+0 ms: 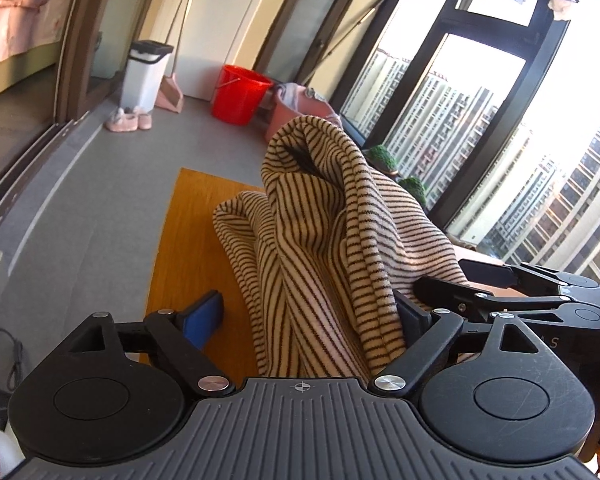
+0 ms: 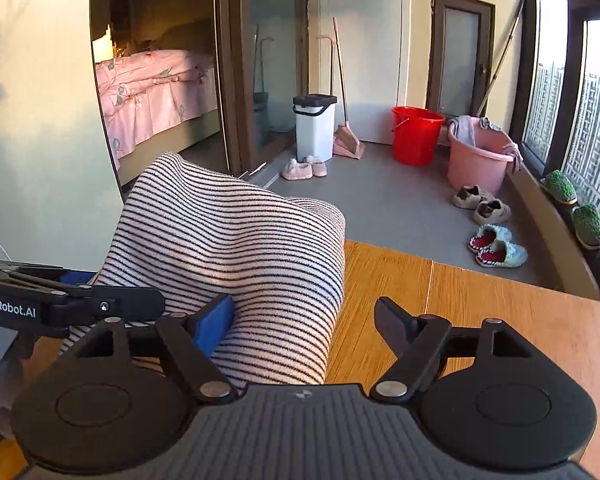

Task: Fold clothes
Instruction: 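Open both grippers and pull them back from the folded sweater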

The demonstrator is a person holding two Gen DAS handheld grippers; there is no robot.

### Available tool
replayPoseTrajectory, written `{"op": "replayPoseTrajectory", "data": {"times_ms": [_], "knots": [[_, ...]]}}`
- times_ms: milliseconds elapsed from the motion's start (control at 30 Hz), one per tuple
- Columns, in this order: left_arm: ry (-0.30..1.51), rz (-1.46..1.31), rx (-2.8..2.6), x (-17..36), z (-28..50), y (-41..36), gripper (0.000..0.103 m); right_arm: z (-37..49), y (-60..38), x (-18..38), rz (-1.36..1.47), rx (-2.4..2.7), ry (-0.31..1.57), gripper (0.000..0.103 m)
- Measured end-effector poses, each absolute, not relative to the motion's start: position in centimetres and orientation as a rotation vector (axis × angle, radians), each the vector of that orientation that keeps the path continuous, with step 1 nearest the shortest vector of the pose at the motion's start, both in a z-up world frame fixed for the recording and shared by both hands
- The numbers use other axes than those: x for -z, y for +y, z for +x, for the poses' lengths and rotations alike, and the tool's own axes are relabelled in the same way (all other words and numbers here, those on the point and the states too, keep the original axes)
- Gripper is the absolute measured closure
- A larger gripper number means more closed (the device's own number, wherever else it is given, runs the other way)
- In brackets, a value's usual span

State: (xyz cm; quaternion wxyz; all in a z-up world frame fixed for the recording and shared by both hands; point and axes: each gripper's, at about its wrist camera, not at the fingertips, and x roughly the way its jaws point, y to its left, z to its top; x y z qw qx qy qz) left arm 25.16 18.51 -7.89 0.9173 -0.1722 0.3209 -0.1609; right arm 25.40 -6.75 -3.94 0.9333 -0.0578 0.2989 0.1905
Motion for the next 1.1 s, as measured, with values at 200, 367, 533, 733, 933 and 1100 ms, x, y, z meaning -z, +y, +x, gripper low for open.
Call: {"op": "replayPoseTrajectory", "data": {"times_ms": [200, 367, 533, 733, 933, 1100], "knots": [[0.588, -0.316, 0.184, 6.3, 19.9, 18.0, 0.0, 22.4, -9.7, 2.5, 0.001, -0.421, 0.515, 0.0], [0.581, -0.224, 0.08, 5.4, 13.8, 14.3, 0.0, 18.7, -12.5, 2.7, 0.093, -0.458, 0.515, 0.0], [0.637, -0.158, 0.047, 6.3, 9.7, 9.9, 0.0, 13.4, -14.1, 4.7, 0.103, -0.468, 0.537, 0.0], [0.677, -0.145, -0.007, 6.5, 8.0, 7.8, 0.0, 8.8, -15.9, 6.2, 0.126, -0.433, 0.53, 0.0], [0.689, -0.115, -0.029, 6.5, 7.0, 6.8, 0.0, 6.6, -17.1, 6.6, 0.142, -0.37, 0.568, 0.0], [0.715, -0.048, -0.064, 7.1, 6.1, 5.3, 0.0, 6.6, -17.2, 7.1, 0.153, -0.367, 0.618, 0.0]]}}
